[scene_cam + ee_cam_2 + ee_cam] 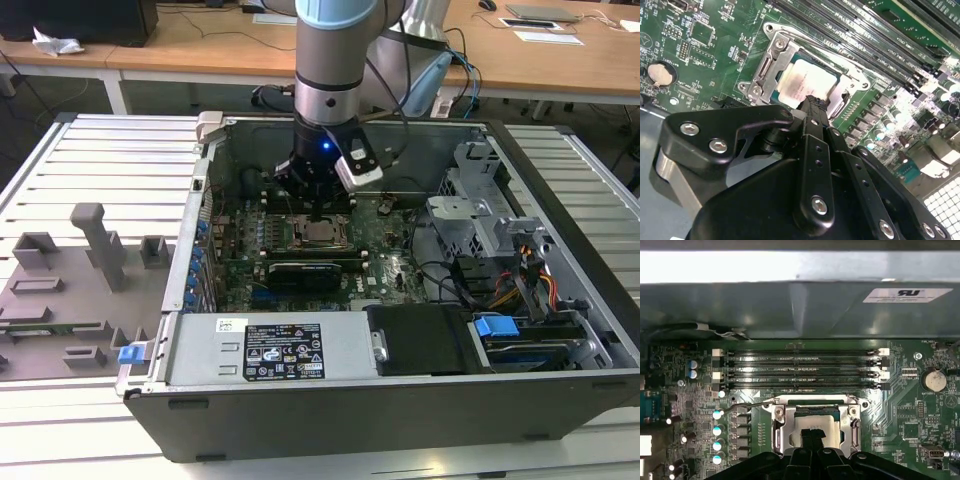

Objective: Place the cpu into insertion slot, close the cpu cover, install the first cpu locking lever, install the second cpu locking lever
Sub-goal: 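Close the cpu cover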

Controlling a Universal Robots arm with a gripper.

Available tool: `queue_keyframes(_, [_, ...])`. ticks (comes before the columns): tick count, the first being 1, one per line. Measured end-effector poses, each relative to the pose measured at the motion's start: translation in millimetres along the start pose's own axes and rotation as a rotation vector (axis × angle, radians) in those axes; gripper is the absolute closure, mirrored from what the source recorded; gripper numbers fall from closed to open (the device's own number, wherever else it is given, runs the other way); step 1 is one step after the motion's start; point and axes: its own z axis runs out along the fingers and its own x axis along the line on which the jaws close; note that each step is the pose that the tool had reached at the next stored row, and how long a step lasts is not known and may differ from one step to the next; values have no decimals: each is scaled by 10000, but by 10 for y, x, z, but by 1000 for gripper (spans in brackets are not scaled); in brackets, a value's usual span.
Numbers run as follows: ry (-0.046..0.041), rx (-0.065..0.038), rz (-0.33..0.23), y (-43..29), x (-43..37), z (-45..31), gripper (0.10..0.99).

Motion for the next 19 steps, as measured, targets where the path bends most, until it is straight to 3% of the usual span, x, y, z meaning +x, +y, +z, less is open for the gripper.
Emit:
queue_keyframes(4, [-122, 8, -82, -1, 38, 12, 980])
queue_keyframes(10, [-386, 5, -209, -10, 97, 40, 980])
queue_keyframes(13, [-426, 2, -383, -13, 123, 68, 980])
queue_keyframes(19, [-425, -2, -562, -14, 141, 85, 980])
